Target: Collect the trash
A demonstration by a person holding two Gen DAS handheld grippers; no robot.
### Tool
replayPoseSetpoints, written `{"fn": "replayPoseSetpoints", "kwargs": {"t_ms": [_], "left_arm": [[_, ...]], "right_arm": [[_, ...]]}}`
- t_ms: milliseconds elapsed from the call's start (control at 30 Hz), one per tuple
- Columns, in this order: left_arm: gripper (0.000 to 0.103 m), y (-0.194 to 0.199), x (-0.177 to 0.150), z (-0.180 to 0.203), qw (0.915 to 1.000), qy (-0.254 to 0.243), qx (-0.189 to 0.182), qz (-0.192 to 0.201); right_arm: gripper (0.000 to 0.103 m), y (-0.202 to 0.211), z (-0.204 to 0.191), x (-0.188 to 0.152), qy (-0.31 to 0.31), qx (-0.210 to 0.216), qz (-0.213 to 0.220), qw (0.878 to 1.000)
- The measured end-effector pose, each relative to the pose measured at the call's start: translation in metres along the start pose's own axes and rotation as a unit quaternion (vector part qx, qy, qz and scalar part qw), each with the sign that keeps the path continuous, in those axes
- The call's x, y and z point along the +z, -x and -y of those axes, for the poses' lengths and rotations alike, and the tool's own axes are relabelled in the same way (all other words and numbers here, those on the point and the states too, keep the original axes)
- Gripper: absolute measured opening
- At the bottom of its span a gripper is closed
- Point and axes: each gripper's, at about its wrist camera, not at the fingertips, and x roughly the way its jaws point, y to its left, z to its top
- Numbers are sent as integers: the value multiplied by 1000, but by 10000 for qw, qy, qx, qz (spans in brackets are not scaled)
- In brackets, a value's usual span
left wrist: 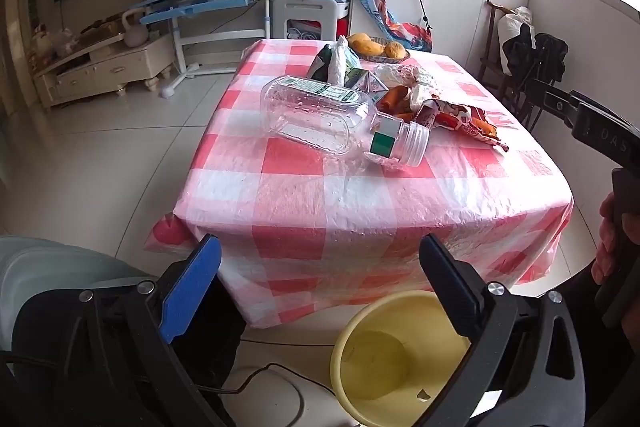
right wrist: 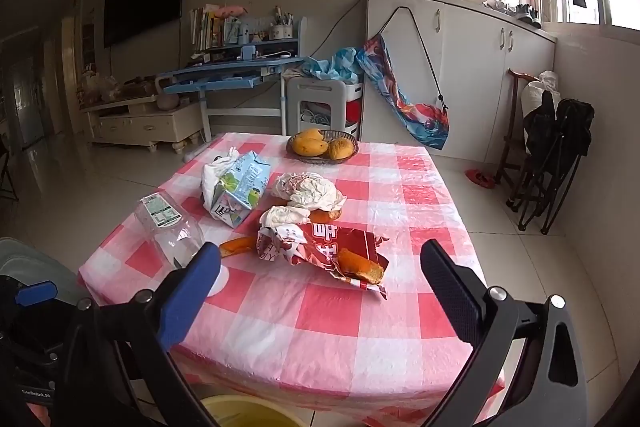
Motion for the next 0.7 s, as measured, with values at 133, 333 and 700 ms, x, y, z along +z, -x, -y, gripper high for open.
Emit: {"fn": "replayPoseSetpoints", "kwargs": {"t_ms": [133, 333, 700], "left_arm": [[96, 0, 0, -1, 10000, 23, -11, -20], [96, -2, -1, -2, 10000, 28, -18, -44], [96, -5, -2, 0, 9999, 16, -23, -122]], "right_arm": [[96, -1, -1, -1, 27, -12, -32, 10000], [96, 1, -2, 0, 29, 1, -7, 10000], [96, -4, -7, 0, 91, 35, -31, 9999]]}}
